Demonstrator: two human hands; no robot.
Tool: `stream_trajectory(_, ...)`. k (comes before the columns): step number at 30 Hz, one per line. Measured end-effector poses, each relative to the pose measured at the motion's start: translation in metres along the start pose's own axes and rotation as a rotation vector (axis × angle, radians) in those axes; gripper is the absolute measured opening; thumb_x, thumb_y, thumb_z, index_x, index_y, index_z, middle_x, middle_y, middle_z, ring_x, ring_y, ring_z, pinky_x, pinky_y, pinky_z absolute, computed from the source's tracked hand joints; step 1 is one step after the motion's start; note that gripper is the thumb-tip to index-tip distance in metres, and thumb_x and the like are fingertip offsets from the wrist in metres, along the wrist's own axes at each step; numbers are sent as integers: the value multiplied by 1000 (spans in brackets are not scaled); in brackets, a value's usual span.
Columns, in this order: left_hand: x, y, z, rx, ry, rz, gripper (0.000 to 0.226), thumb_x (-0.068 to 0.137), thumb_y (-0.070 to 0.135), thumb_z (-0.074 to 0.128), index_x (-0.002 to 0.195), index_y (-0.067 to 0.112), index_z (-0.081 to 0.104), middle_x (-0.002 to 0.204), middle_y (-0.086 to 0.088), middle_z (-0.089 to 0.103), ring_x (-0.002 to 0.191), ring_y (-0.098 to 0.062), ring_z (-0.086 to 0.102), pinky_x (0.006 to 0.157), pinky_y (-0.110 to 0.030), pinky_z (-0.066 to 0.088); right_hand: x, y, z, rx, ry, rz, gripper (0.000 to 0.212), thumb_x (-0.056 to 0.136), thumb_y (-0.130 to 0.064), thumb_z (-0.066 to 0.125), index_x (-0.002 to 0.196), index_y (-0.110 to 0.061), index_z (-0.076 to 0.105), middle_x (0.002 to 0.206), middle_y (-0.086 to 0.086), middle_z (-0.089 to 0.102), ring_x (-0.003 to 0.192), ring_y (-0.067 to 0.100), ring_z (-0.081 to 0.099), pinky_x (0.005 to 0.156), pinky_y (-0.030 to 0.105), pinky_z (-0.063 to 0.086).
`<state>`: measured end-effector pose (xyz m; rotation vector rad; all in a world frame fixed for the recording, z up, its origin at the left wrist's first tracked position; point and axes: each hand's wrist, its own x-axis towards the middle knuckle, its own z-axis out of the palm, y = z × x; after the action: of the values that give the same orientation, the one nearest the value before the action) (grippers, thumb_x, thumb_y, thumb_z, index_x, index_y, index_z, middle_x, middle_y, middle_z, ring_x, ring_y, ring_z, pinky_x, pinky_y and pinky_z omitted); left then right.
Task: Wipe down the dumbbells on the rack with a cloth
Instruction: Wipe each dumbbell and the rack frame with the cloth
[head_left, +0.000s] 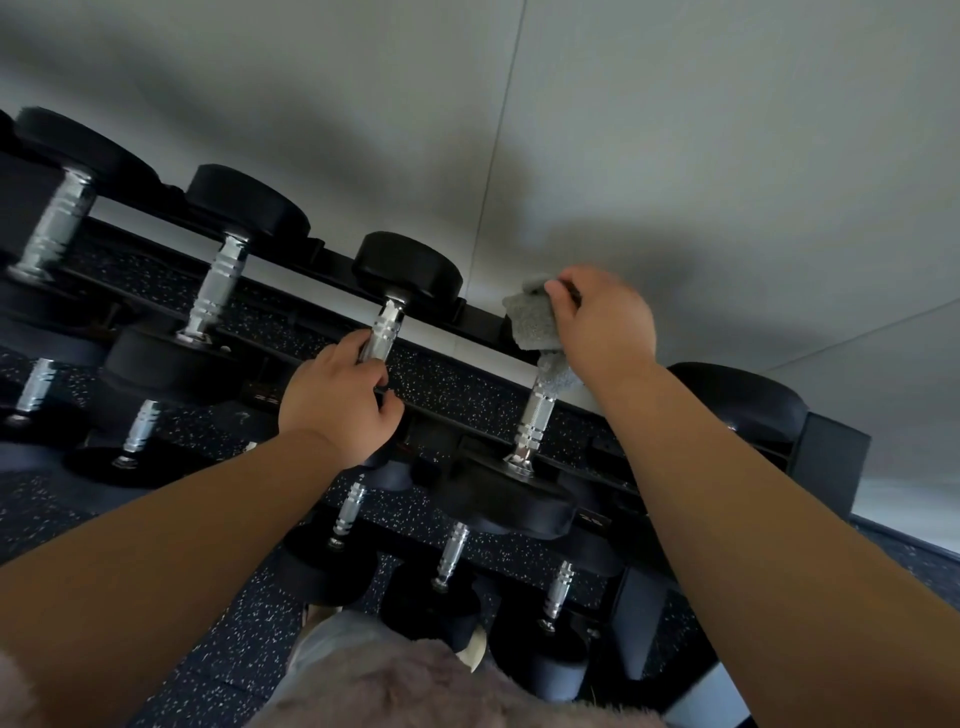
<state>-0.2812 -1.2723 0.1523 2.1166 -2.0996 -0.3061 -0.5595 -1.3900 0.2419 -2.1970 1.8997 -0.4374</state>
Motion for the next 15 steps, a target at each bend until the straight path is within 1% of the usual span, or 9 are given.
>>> stream_trajectory(1, 0, 0, 0, 4, 1, 3, 17, 84, 32, 72, 88, 16, 75, 147, -9, 55, 103, -31, 63, 82, -43, 53, 2, -4, 1, 1, -19, -28, 28, 105, -43, 51, 103, -24, 72, 97, -2, 66, 84, 19, 59, 70, 30, 42)
stream_trajectory(3, 0, 0, -1, 9, -2, 4, 17, 84, 32, 72, 88, 16, 75, 147, -9, 55, 104, -31, 63, 82, -43, 53, 6, -12, 0, -18, -70, -118, 28, 105, -43, 52, 105, -26, 75, 99, -5, 68, 82, 14, 55, 70, 29, 41)
stream_trajectory(5, 0, 0, 0, 9, -6, 3, 18, 84, 33, 72, 89, 16, 76, 148, -9, 55, 107, -31, 63, 84, -43, 53, 11, -18, -4, -27, -159, -198, 28, 105, -45, 52, 108, -30, 75, 103, -8, 70, 88, 14, 60, 75, 30, 47)
stream_trajectory(7, 0, -1, 0, 6, -6, 2, 18, 85, 33, 71, 90, 16, 76, 148, -8, 54, 108, -31, 63, 85, -43, 53, 13, -13, -9, -82, -238, -217, 31, 104, -50, 49, 114, -32, 72, 105, -8, 71, 94, 17, 64, 81, 32, 52)
stream_trajectory(8, 1, 0, 0, 6, -8, 0, 18, 85, 33, 70, 90, 16, 76, 149, -8, 54, 108, -31, 62, 85, -43, 53, 12, -6, -12, -121, -266, -195, 37, 105, -54, 45, 116, -30, 70, 104, -5, 71, 94, 19, 65, 82, 34, 54)
stream_trajectory(10, 1, 0, -1, 7, -11, -4, 18, 86, 34, 69, 89, 17, 75, 149, -7, 54, 108, -30, 62, 84, -42, 52, 5, 12, -17, -122, -289, -78, 51, 105, -60, 32, 118, -26, 67, 105, 2, 67, 95, 23, 64, 81, 36, 53)
stream_trajectory(12, 0, -1, 0, 3, -4, -5, 17, 85, 33, 71, 89, 16, 75, 149, -7, 54, 106, -30, 63, 83, -41, 51, -3, 23, -17, -86, -266, 43, 61, 105, -64, 24, 129, -23, 63, 119, 8, 63, 105, 27, 63, 84, 37, 51)
stream_trajectory(13, 0, -1, 0, 3, -2, -5, 17, 85, 33, 71, 88, 16, 75, 149, -7, 54, 105, -31, 63, 82, -41, 51, -7, 24, -15, -86, -251, 73, 65, 104, -65, 23, 139, -21, 56, 130, 11, 59, 114, 30, 61, 90, 40, 51)
stream_trajectory(15, 0, -2, 0, -2, 2, -5, 17, 84, 32, 72, 88, 16, 75, 149, -7, 54, 104, -31, 63, 83, -41, 50, -11, 18, -9, -125, -227, 53, 70, 103, -65, 26, 153, -18, 40, 145, 14, 50, 127, 34, 54, 102, 47, 49)
